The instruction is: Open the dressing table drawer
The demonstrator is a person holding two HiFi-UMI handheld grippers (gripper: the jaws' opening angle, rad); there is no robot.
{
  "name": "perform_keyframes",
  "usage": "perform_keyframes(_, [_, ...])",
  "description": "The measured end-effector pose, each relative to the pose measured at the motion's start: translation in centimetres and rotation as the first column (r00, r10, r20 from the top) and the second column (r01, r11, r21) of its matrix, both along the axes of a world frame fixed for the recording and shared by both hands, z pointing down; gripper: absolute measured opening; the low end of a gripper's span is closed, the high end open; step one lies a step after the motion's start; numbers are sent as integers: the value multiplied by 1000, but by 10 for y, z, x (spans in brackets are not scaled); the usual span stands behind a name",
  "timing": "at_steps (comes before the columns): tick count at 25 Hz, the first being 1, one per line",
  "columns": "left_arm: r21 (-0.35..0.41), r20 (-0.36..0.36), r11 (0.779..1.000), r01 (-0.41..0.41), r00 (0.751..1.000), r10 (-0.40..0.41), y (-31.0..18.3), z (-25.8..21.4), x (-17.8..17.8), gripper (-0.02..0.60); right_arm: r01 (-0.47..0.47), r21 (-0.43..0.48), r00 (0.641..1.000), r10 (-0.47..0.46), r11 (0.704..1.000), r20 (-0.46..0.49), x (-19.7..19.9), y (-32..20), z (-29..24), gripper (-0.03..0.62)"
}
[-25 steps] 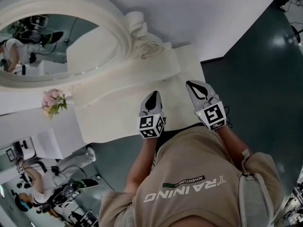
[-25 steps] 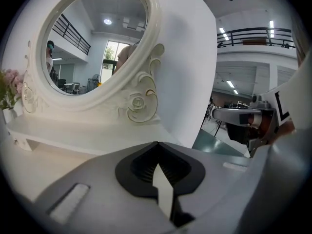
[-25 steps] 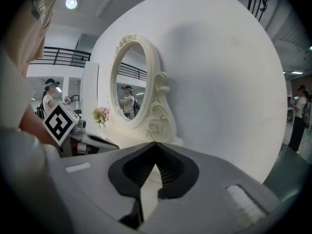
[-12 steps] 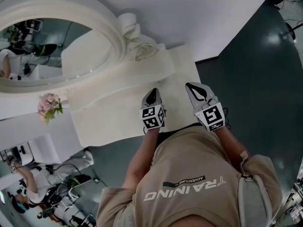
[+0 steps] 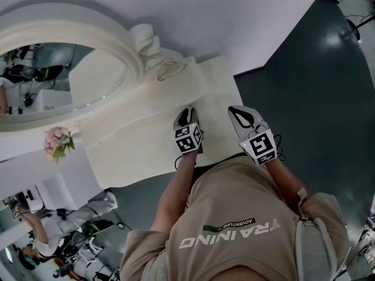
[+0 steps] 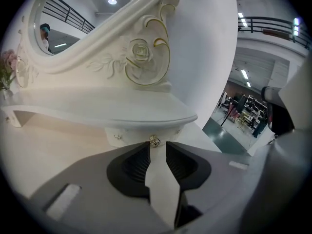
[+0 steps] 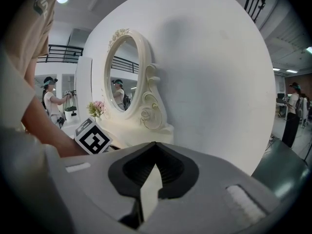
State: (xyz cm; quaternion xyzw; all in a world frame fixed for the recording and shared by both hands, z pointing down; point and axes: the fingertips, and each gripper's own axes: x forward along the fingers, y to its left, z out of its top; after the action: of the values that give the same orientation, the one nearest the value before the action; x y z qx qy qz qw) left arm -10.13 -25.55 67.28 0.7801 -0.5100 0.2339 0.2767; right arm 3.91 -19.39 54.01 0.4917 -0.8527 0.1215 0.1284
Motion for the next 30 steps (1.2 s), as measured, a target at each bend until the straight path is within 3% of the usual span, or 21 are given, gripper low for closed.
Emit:
perform_keyframes(13, [-25,41,999,33,999,-32,-22,16,6,121,22,-62,1000,-22,998,-2,11,-13,20,3])
perform_keyframes(30, [-44,58,998,35,998,-32,-8,17,7,110,41,-69,999,-41,997,-6,10,-23,26,3])
